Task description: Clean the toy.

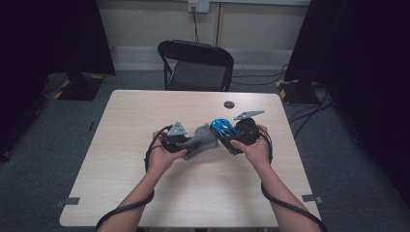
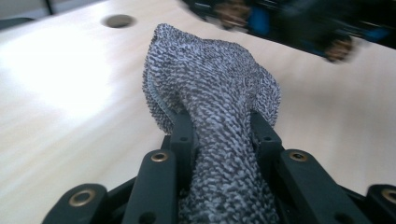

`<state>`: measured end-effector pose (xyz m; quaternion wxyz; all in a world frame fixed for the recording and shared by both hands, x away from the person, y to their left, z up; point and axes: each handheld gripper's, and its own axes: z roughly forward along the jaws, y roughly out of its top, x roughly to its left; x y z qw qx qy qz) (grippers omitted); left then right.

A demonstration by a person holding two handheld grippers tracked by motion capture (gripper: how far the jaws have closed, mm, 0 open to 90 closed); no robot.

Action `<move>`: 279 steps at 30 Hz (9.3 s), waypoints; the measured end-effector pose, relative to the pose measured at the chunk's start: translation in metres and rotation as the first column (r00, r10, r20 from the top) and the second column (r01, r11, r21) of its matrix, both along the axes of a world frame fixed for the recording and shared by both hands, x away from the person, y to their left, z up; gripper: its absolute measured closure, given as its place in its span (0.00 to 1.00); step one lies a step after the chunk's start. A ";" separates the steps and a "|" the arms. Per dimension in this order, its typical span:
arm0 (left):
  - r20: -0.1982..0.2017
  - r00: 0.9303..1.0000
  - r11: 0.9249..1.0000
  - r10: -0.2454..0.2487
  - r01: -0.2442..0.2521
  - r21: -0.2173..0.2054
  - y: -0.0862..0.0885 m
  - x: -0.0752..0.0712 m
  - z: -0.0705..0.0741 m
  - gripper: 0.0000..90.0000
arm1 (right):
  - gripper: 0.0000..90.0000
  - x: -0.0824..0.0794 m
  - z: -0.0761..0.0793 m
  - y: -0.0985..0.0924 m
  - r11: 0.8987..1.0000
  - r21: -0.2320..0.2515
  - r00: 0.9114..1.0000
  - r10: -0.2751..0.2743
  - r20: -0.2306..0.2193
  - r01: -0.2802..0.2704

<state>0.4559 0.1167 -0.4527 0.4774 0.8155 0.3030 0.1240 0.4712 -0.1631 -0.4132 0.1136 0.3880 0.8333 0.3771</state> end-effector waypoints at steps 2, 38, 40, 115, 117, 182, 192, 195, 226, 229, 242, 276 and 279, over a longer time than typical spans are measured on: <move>0.000 1.000 1.000 0.024 -0.024 0.000 0.005 0.006 0.002 0.77 | 0.31 -0.002 0.000 0.000 1.000 0.000 1.000 0.007 0.004 -0.007; -0.025 0.999 0.998 0.041 -0.042 -0.057 -0.014 0.020 0.006 0.77 | 0.31 -0.012 -0.007 0.011 0.998 -0.026 0.999 0.052 0.008 -0.052; -0.029 0.999 0.998 0.039 -0.040 -0.050 -0.014 0.020 0.005 0.77 | 0.31 -0.012 -0.006 0.011 0.998 -0.024 0.999 0.052 0.011 -0.052; -0.065 0.982 0.984 -0.176 0.174 -0.036 -0.080 -0.021 -0.021 0.77 | 0.31 0.006 -0.001 0.023 1.000 -0.008 1.000 -0.010 0.006 0.010; -0.065 0.981 0.983 -0.184 0.182 -0.039 -0.081 -0.023 -0.021 0.77 | 0.31 0.007 0.000 0.023 1.000 -0.006 1.000 -0.008 0.004 0.008; -0.038 0.992 0.993 -0.118 0.117 -0.027 0.011 -0.034 -0.010 0.77 | 0.31 0.014 -0.027 -0.018 0.994 -0.047 0.994 -0.097 -0.042 0.095; -0.035 0.998 0.998 -0.061 0.060 -0.022 0.032 -0.026 -0.013 0.77 | 0.31 0.011 -0.042 -0.029 0.993 -0.060 0.993 -0.102 -0.065 0.098; -0.035 0.998 0.999 -0.046 0.046 -0.021 0.036 -0.023 -0.014 0.77 | 0.31 0.009 -0.046 -0.032 0.992 -0.061 0.991 -0.111 -0.070 0.107; -0.069 0.995 0.998 0.068 -0.069 -0.011 0.073 -0.006 -0.041 0.76 | 0.31 0.006 -0.071 -0.037 0.986 -0.136 0.991 -0.112 -0.075 0.101; -0.066 0.995 0.997 0.073 -0.074 -0.003 0.075 -0.005 -0.043 0.76 | 0.31 0.006 -0.072 -0.037 0.985 -0.134 0.990 -0.117 -0.074 0.106; -0.062 0.992 0.994 0.108 -0.108 0.003 0.086 0.000 -0.046 0.75 | 0.31 0.009 -0.074 -0.034 0.985 -0.144 0.993 -0.099 -0.059 0.090; -0.042 0.983 0.982 0.181 -0.178 0.060 0.093 -0.001 -0.045 0.28 | 0.17 0.013 -0.066 -0.039 0.991 -0.119 0.997 -0.070 -0.018 0.068; -0.039 0.983 0.982 0.178 -0.175 0.068 0.094 -0.001 -0.041 0.25 | 0.16 0.012 -0.061 -0.041 0.993 -0.097 0.998 -0.067 -0.010 0.066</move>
